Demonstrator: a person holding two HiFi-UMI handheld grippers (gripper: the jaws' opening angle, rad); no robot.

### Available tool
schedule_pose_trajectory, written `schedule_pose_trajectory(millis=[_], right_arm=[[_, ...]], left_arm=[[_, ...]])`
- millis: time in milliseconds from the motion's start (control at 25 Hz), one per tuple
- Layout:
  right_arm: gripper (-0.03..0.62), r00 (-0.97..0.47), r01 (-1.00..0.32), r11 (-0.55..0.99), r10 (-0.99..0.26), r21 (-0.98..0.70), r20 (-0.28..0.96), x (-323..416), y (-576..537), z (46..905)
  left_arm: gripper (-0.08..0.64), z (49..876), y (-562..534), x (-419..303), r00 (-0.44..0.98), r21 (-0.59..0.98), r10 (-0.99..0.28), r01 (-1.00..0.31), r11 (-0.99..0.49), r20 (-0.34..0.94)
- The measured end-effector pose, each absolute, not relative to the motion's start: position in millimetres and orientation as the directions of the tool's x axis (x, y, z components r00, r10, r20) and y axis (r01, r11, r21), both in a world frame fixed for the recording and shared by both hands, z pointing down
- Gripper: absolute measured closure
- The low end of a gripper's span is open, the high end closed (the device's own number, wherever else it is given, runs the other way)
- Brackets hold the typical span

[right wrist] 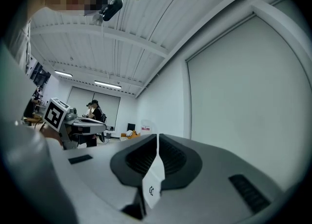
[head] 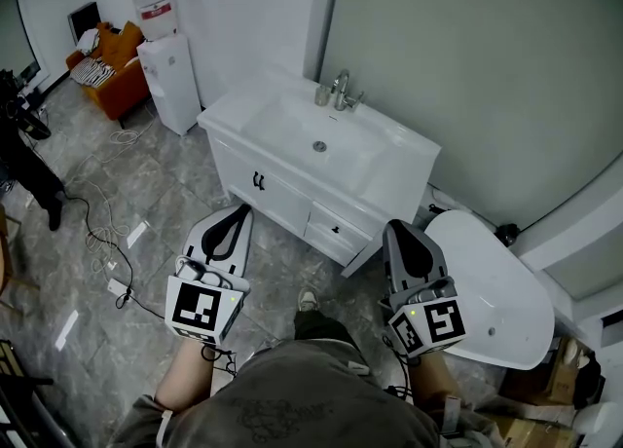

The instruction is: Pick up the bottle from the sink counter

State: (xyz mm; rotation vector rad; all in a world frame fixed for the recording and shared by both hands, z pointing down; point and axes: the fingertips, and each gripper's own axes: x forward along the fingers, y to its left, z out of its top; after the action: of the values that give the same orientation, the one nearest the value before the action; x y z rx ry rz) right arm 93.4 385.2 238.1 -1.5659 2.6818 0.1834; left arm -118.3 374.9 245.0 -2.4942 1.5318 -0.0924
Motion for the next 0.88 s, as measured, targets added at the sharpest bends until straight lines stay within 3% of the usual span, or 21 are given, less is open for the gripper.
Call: schedule_pose_trajectory(millis=[880], right_arm=[[0.558, -0.497, -0.867, 0.494, -0.866, 0.056, -0.049, 92.3, 206.0, 276.0]], left_arm=[[0.541, 278.5, 208.0, -123.8, 0.439, -0.211, -0.898, -0.879, -0.428, -0.005]])
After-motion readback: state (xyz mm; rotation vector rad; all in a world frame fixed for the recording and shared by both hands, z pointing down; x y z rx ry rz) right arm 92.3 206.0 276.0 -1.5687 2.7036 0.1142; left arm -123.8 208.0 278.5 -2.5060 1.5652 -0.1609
